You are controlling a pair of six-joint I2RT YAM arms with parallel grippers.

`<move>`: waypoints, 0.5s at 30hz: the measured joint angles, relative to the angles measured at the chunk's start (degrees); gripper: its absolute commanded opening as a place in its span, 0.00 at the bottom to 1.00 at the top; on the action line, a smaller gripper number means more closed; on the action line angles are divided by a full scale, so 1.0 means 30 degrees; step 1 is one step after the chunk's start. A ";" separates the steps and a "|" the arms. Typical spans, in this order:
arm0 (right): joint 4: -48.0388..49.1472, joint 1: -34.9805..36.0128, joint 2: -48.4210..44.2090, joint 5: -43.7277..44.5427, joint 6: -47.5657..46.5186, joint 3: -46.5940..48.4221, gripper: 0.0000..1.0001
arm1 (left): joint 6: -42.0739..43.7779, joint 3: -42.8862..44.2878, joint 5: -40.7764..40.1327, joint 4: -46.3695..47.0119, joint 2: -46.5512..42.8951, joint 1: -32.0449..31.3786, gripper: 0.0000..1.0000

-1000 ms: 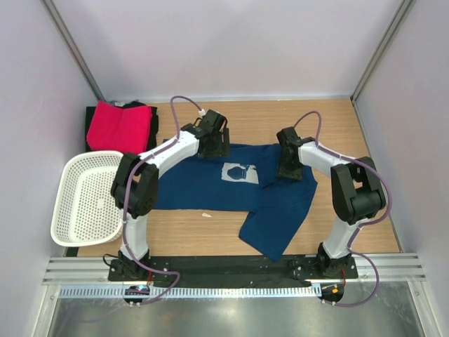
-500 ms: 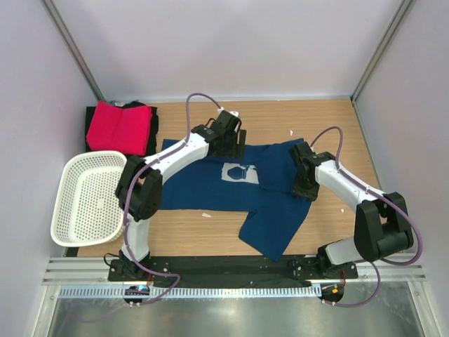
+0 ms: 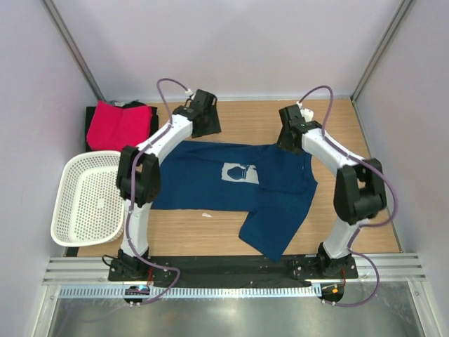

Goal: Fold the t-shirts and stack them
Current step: Fold the tshirt

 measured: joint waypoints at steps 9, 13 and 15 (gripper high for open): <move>0.1566 -0.1290 0.5712 -0.0313 -0.0277 0.1617 0.52 | -0.0328 0.0685 -0.0852 -0.0678 0.2878 0.3359 0.63; 0.2018 -0.1377 0.5668 -0.0233 -0.0248 0.1231 0.52 | -0.0393 0.0729 -0.0976 -0.0903 0.3643 0.3803 0.63; 0.2273 -0.1464 0.5566 -0.0124 -0.0226 0.1005 0.52 | -0.0423 0.0729 -0.1078 -0.0984 0.3840 0.3927 0.62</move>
